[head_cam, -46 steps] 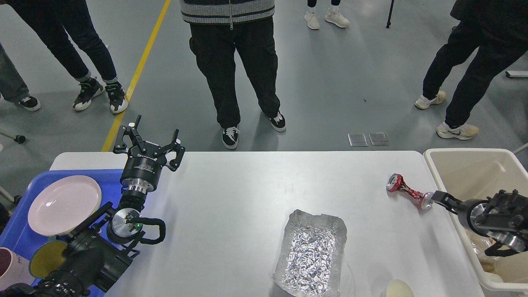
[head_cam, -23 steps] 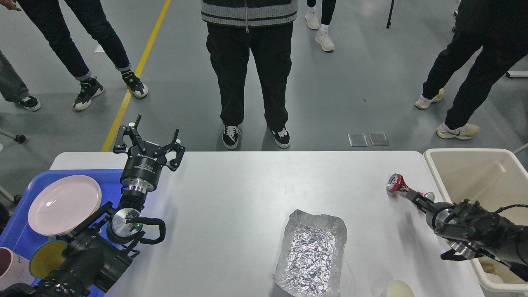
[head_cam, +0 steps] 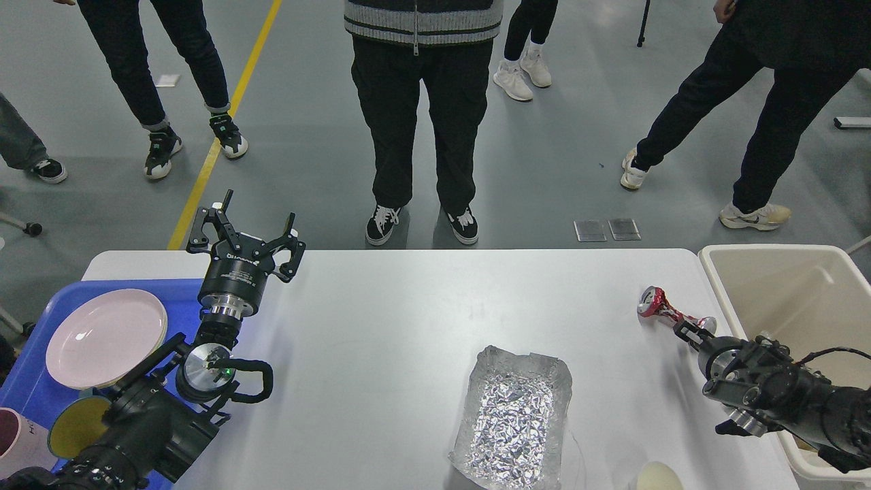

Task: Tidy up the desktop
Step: 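Lift the red can and drop it into the beige bin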

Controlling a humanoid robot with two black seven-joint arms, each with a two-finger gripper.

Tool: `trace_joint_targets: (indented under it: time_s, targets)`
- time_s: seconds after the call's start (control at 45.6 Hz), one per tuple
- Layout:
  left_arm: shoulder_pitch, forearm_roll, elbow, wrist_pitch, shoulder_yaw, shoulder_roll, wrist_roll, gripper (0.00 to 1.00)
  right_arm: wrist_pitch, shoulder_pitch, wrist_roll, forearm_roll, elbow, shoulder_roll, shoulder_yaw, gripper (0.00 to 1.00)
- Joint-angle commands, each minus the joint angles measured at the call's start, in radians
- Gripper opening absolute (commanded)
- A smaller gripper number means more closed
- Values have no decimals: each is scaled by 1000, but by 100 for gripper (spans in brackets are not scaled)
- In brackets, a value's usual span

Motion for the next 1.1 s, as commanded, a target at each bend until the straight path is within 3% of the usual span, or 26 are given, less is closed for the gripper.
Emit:
trace_joint_targets:
  time_s: [0.0, 0.241, 0.482, 1.074]
  targets:
    - [0, 1, 0, 0, 0, 1, 0, 96, -8, -8, 0, 0, -4, 11, 11, 60]
    - [0, 1, 0, 0, 0, 0, 0, 96, -9, -20, 0, 0, -41, 23, 15, 45]
    - [0, -1, 0, 0, 0, 0, 0, 96, -8, -35, 0, -2, -73, 24, 11, 0]
    - [0, -1, 0, 0, 0, 0, 0, 96, -12, 14, -1, -2, -13, -12, 3, 0]
